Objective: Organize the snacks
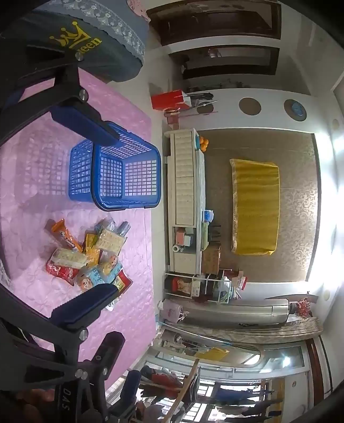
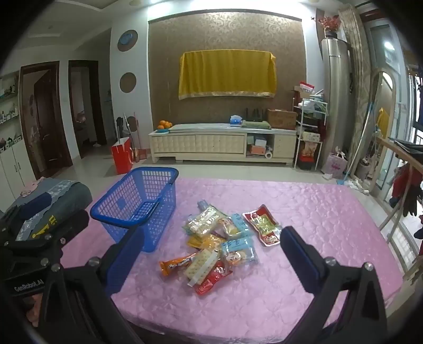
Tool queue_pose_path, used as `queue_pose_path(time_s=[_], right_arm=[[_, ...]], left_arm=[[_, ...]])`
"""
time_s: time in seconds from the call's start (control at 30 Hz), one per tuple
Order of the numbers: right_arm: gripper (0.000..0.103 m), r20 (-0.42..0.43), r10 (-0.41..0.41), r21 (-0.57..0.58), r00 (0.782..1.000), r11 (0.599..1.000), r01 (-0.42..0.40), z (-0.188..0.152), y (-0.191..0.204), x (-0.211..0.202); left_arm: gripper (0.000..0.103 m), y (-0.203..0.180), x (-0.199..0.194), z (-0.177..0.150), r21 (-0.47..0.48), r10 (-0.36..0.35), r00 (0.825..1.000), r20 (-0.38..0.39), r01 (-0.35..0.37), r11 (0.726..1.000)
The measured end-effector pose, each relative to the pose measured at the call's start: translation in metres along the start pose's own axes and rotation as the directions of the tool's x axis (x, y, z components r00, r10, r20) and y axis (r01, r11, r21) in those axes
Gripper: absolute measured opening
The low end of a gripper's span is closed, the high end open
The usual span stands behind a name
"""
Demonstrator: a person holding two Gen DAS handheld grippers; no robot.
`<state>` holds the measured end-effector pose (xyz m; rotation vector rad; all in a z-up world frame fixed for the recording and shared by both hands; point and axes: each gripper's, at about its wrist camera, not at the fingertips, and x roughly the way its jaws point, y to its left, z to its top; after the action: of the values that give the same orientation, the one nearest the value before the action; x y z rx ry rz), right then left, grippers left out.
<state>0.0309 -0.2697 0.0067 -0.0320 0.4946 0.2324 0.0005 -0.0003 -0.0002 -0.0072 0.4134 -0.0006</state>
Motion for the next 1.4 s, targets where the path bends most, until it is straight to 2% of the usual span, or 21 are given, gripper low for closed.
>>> queue_pose_path(time_s=[0.47,1.4], right_arm=[[0.103,-0.035,0.016,0.002,0.999,1.000,-0.016,0.000,0.003,0.004],[0.103,-0.064,0.017,-0.008,0.998,1.000,-0.017,-0.004,0.005,0.006]], left_arm=[[0.103,0.008,0.004,-0.004,-0.031,-0.018,0.999,-0.038,0.017,0.999],[0.103,0.008,0.010,-0.012,-0.038,-0.016,0.999,-0.052,0.014,0.999]])
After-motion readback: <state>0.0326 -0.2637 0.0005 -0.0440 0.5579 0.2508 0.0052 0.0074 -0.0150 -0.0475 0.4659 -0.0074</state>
